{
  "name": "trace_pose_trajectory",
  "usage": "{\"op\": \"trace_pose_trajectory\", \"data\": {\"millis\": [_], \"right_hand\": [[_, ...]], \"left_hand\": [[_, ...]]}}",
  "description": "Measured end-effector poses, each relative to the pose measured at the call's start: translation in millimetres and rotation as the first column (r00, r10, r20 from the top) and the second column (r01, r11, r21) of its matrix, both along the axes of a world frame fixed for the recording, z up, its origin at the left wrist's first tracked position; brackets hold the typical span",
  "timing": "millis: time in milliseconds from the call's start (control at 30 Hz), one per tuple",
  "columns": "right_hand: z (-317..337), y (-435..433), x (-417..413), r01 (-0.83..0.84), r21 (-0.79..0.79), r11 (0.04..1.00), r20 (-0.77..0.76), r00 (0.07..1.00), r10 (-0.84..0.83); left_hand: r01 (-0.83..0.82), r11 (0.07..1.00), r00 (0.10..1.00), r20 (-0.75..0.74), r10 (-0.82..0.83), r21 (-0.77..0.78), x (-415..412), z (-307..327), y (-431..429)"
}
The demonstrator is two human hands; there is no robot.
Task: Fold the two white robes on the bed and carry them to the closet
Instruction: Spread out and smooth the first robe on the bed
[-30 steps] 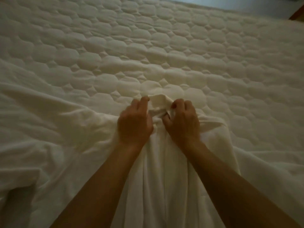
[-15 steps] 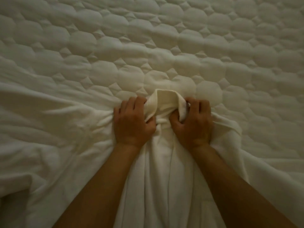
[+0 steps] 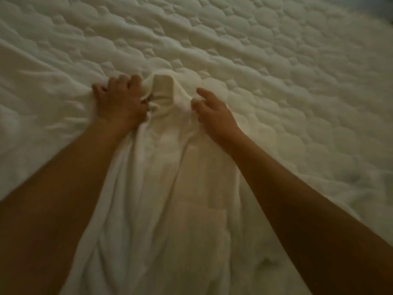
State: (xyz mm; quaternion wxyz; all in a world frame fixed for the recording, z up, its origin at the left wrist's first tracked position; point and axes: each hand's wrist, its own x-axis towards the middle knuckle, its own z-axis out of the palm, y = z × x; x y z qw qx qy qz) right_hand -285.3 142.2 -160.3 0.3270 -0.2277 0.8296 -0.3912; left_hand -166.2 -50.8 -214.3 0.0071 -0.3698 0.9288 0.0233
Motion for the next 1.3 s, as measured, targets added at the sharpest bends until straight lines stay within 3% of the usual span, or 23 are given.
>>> {"op": "trace_pose_trajectory", "data": {"millis": [67, 133, 200, 267, 333, 433, 533, 633, 733, 800, 867, 933, 1000, 1100, 1133, 1200, 1300], "right_hand": [[20, 52, 4, -0.036, 0.011, 0.999, -0.097, 0.995, 0.037], [36, 120, 6, -0.007, -0.013, 1.0, -0.26, 0.966, 0.004], [42, 189, -3, 0.016, 0.122, 0.992, -0.324, 0.946, 0.025], [48, 256, -15, -0.039, 0.382, 0.923, -0.218, 0.967, 0.131], [47, 309, -26, -0.13, 0.55, 0.825, -0.134, 0.961, 0.241], [44, 349, -41, -0.043, 0.616, 0.787, -0.255, 0.934, 0.25], [42, 357, -58, -0.014, 0.602, 0.798, -0.222, 0.957, 0.185], [38, 344, -60, -0.135, 0.653, 0.745, -0.186, 0.925, 0.331], [41, 328, -56, -0.23, 0.655, 0.719, -0.1, 0.918, 0.385], [52, 331, -66, -0.187, 0.511, 0.839, -0.101, 0.956, 0.275], [68, 346, -86, 0.037, 0.345, 0.938, -0.273, 0.96, 0.063], [80, 376, -116, 0.344, 0.188, 0.92, -0.524, 0.827, -0.203], [84, 412, -150, 0.576, 0.129, 0.807, -0.608, 0.689, -0.395], [75, 456, -173, 0.618, 0.478, 0.624, -0.582, 0.755, -0.302], [69, 465, -172, 0.611, 0.53, 0.587, -0.576, 0.768, -0.279], [58, 468, -162, 0.614, 0.515, 0.598, -0.505, 0.781, -0.367], [48, 454, -139, 0.655, 0.358, 0.666, -0.082, 0.732, -0.676]], "left_hand": [[-0.085, 0.996, 0.995, -0.046, 0.084, -0.003, 2, 17, 17], [-0.127, 0.991, 0.971, -0.2, 0.131, 0.035, 4, 40, 63], [-0.004, 0.999, 0.934, -0.355, 0.021, 0.048, 11, 63, 125], [0.237, 0.97, 0.897, -0.398, -0.195, 0.06, 17, 77, 189], [0.395, 0.904, 0.887, -0.325, -0.328, 0.163, 16, 70, 233], [0.413, 0.857, 0.911, -0.143, -0.388, 0.308, 12, 44, 259], [0.409, 0.845, 0.906, -0.042, -0.421, 0.345, 15, 24, 256], [0.436, 0.842, 0.887, 0.006, -0.462, 0.318, 15, 17, 251], [0.368, 0.863, 0.917, 0.019, -0.398, 0.346, 15, 22, 255], [0.346, 0.865, 0.928, 0.004, -0.373, 0.362, 18, 25, 254], [0.319, 0.855, 0.941, -0.03, -0.336, 0.409, 19, 30, 253], [0.243, 0.843, 0.967, -0.048, -0.251, 0.48, 19, 39, 256], [0.219, 0.841, 0.97, -0.014, -0.244, 0.495, 16, 46, 257], [0.208, 0.867, 0.958, 0.084, -0.274, 0.453, 13, 34, 247], [0.212, 0.884, 0.941, 0.156, -0.3, 0.418, 10, 32, 247], [0.163, 0.909, 0.942, 0.214, -0.26, 0.384, 0, 33, 256], [0.256, 0.928, 0.956, 0.068, -0.284, 0.27, -25, 43, 274]]}}
